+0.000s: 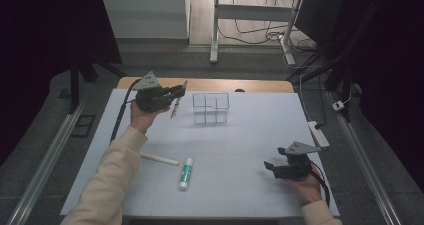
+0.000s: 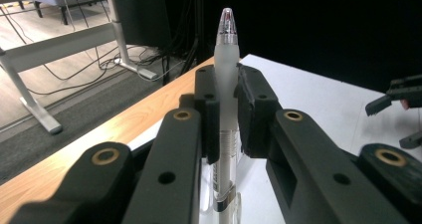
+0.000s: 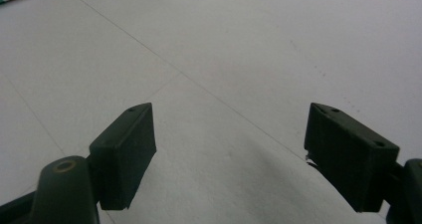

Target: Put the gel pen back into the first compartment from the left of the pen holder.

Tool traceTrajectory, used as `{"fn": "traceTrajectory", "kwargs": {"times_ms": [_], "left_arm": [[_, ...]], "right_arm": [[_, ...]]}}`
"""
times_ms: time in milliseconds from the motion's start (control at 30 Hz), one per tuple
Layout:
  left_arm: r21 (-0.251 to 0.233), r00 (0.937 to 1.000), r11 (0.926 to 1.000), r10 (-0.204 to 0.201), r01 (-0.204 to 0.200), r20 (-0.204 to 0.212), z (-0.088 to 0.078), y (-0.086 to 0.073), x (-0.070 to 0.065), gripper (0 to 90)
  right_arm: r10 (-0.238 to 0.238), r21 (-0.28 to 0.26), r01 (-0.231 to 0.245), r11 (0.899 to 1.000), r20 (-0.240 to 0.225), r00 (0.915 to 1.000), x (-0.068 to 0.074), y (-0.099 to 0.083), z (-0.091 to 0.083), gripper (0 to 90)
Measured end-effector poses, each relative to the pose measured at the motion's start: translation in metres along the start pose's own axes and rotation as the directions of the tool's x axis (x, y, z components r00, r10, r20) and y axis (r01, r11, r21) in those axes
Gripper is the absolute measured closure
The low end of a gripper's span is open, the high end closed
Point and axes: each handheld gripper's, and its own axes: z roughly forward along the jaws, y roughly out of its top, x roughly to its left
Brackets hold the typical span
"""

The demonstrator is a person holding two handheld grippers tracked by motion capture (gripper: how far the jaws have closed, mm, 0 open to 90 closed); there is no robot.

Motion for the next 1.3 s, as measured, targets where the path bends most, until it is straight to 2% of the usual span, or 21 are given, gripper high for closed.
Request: {"fn": "traceTrajectory", "kwargs": {"times_ms": [233,400,500,633,1300], "left_arm": [[-0.008,1.0000,1.0000,-0.003,0.003,0.007,0.009,0.009,-0.001,79.9],[-0.024,0.9999,0.9997,-0.009,0.009,-0.005,0.014,0.011,0.001,80.0],[-0.033,0.9997,0.9992,-0.023,0.024,0.005,0.017,0.013,0.003,79.9],[-0.030,0.9997,0.9993,-0.024,0.024,-0.002,0.021,0.016,0.003,79.9],[-0.015,0.9976,0.9977,-0.066,0.066,0.021,0.051,0.022,0.008,79.9]], "right_arm": [[0.003,-0.004,-0.003,1.000,-0.003,1.0000,-0.001,0.000,-0.001,19.3],[0.005,0.001,-0.005,1.000,0.001,1.0000,-0.001,0.000,0.000,19.3],[0.005,-0.002,-0.005,1.000,0.004,1.0000,0.000,0.000,0.000,19.3],[0.008,-0.004,-0.008,1.000,0.002,1.0000,-0.001,0.000,0.000,19.3],[0.013,-0.002,-0.013,1.000,0.002,0.9999,-0.002,0.000,0.001,19.3]]}}
